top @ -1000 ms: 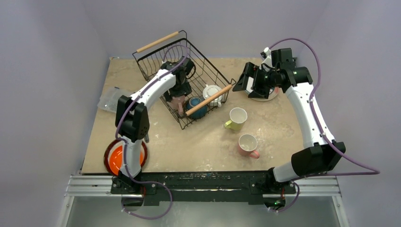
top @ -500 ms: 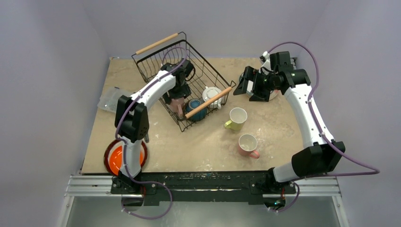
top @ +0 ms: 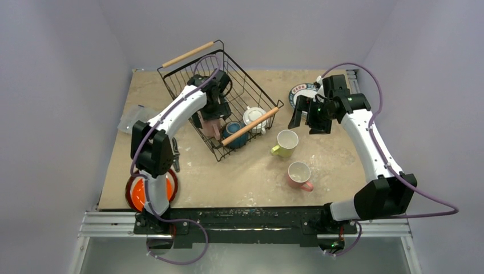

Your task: Load the mixed dishes into the dish rack

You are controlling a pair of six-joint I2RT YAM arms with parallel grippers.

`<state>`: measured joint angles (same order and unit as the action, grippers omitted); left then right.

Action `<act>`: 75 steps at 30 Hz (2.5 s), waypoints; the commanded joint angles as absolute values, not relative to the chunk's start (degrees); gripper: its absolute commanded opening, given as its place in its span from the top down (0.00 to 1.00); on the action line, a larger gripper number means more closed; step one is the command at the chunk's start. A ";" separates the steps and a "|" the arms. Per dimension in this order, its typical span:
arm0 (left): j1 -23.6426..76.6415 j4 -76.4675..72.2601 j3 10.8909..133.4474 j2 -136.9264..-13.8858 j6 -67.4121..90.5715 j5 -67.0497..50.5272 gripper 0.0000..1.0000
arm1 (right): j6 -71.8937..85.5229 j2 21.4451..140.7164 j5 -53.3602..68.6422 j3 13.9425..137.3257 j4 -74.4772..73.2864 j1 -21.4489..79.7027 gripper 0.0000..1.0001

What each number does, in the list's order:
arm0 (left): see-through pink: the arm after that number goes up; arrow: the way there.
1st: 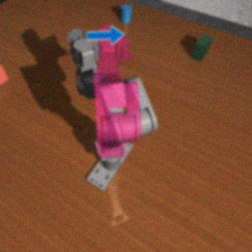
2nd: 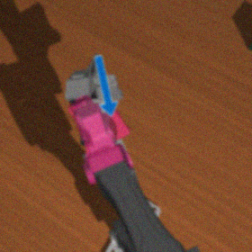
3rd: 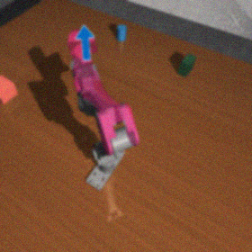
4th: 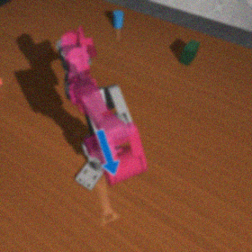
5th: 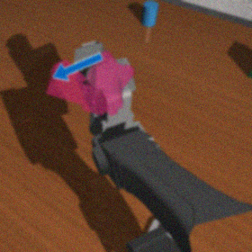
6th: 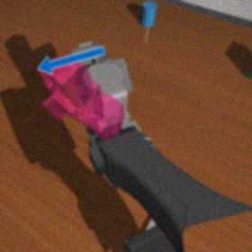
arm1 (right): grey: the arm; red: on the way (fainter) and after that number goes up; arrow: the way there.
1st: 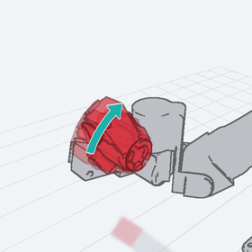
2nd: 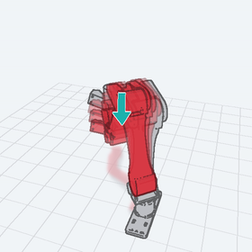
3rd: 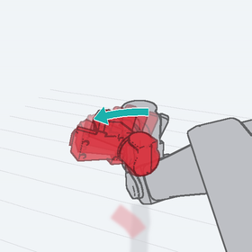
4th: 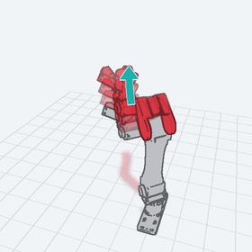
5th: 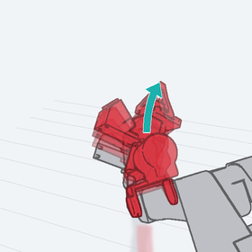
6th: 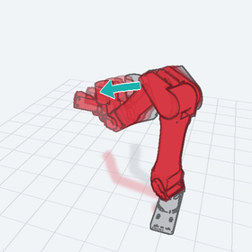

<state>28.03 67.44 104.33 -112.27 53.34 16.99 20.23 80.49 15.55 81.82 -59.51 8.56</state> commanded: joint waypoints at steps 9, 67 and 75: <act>27.33 71.69 105.29 -101.39 46.56 18.36 0.00 | 18.49 76.97 11.58 73.54 -54.86 8.40 0.08; 35.70 4.38 75.99 -66.74 71.80 -33.32 0.05 | 47.03 55.95 40.22 71.65 -8.94 17.75 1.00; 35.33 7.18 72.85 -60.56 74.75 -23.73 0.03 | 56.94 56.38 43.10 71.23 5.05 17.74 1.00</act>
